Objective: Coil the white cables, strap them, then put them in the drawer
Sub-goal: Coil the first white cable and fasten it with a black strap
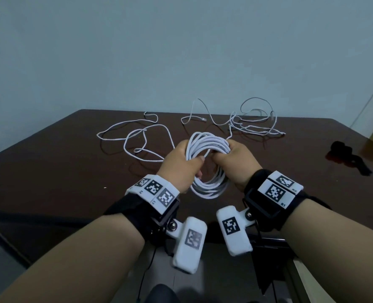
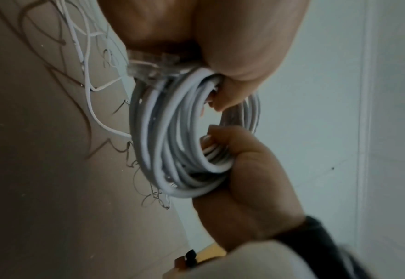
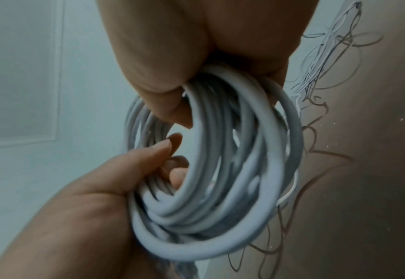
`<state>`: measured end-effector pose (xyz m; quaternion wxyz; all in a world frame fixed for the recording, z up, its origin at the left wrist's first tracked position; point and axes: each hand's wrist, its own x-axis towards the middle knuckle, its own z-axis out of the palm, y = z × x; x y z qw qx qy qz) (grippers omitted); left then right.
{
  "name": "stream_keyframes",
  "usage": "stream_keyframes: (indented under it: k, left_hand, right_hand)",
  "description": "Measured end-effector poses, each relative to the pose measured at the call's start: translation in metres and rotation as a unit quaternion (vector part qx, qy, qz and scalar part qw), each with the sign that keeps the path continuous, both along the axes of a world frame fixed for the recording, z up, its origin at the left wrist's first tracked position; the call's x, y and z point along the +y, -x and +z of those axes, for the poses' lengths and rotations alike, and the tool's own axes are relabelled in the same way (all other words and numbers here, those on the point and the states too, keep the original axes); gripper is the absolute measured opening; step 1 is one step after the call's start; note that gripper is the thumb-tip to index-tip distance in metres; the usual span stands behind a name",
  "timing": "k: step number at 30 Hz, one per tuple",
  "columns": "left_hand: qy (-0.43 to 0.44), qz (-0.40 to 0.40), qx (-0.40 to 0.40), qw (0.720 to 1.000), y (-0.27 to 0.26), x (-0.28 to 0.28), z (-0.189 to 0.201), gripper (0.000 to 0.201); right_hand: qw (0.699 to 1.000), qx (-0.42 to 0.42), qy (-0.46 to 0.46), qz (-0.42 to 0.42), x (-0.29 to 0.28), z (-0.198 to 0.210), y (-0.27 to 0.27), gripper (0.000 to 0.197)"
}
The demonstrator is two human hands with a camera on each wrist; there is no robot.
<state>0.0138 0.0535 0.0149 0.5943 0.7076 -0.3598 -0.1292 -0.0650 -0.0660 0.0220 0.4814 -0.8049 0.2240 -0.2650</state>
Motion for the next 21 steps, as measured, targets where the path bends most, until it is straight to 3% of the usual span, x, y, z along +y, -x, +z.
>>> stream_keyframes:
  k: [6,9,11,12,14,15,18,21]
  left_hand:
    - [0.02,-0.004,-0.04,0.999,0.014,-0.012,-0.004,0.061]
    - [0.031,-0.009,-0.028,0.999,0.02,-0.024,-0.008,0.058]
    - [0.03,-0.013,0.0,0.999,0.025,-0.036,-0.011,0.05]
    - [0.023,-0.013,0.011,1.0,0.029,-0.041,-0.013,0.047]
    - [0.014,-0.008,0.028,0.999,0.036,-0.05,-0.015,0.044]
    - [0.006,-0.006,0.029,1.0,0.038,-0.054,-0.016,0.044]
    - [-0.018,-0.001,0.029,0.999,0.048,-0.061,-0.016,0.044]
    - [-0.029,0.002,0.041,0.999,0.058,-0.068,-0.016,0.046]
  right_hand:
    - [0.995,-0.038,-0.086,0.029,-0.009,-0.003,0.019,0.021]
    - [0.988,-0.048,-0.133,0.066,-0.013,-0.003,0.035,0.021]
    - [0.987,-0.062,-0.134,0.058,-0.017,-0.005,0.048,0.01]
    - [0.99,-0.059,-0.122,0.034,-0.022,-0.005,0.055,0.006]
    - [0.992,-0.042,-0.11,-0.046,-0.033,-0.006,0.068,0.03]
    - [0.99,-0.034,-0.11,-0.084,-0.039,-0.006,0.074,0.031]
    - [0.984,0.01,-0.066,-0.162,-0.056,-0.008,0.096,0.009]
    - [0.966,0.133,0.017,-0.22,-0.07,-0.013,0.116,0.019]
